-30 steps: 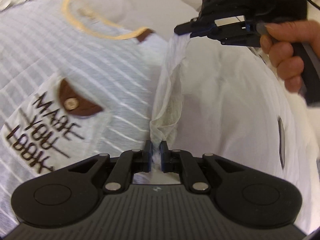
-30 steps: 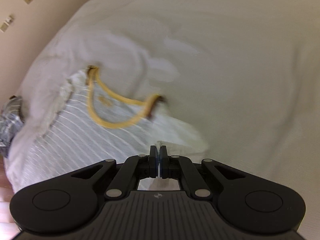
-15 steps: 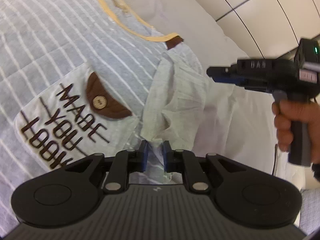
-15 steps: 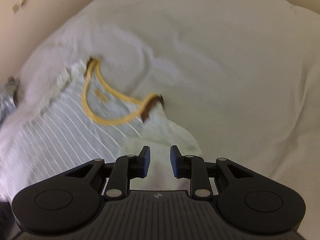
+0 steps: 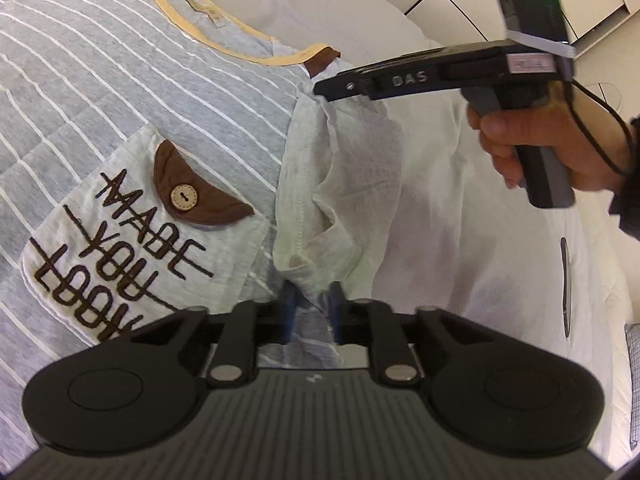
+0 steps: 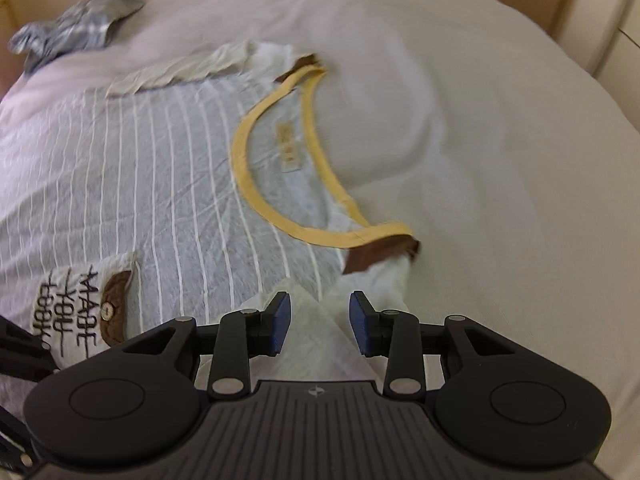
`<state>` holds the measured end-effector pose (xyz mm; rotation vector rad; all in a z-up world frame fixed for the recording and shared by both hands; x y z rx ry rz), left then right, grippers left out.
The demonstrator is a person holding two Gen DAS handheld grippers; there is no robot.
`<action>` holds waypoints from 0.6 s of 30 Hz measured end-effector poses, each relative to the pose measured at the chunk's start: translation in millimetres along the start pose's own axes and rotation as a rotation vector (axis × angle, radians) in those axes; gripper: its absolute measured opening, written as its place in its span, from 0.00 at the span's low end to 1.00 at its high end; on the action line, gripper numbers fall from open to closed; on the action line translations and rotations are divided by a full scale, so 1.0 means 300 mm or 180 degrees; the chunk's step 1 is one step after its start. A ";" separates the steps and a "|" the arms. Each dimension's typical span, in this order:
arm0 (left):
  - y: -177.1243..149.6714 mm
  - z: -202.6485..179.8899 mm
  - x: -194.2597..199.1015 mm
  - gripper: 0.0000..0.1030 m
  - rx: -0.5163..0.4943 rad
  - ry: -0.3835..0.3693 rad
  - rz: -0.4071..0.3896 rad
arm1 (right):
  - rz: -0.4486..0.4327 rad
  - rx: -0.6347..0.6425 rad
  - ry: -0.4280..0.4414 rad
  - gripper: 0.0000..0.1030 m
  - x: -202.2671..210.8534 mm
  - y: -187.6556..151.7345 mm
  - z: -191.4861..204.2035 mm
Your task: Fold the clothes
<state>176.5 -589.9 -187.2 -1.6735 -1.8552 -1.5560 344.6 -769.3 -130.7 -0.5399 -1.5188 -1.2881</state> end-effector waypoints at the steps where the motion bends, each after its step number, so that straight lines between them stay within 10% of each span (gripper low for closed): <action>1: -0.003 0.003 0.002 0.09 0.0004 -0.0006 -0.0008 | 0.0035 0.0021 0.0014 0.35 -0.009 0.002 0.002; 4: -0.012 0.011 0.008 0.06 0.0017 -0.0025 -0.0031 | 0.0141 0.0084 0.0058 0.33 -0.034 0.006 0.006; 8: -0.007 0.022 0.023 0.02 0.0069 -0.0102 -0.0115 | 0.0281 0.0167 0.0115 0.01 -0.069 0.013 0.013; 18: 0.000 0.099 0.014 0.02 0.0291 -0.0026 -0.0061 | -0.0056 -0.0276 -0.0060 0.00 0.003 0.026 -0.028</action>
Point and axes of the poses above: each gripper's, at about its wrist camera, not at the fingertips, and x roughly against the way its jaws point, z to its left, y to its top, the point moved 1 cm from there along -x, roughly the way its jaws point, and after that the axes turned 15 degrees about -x, right-handed, at the moved point
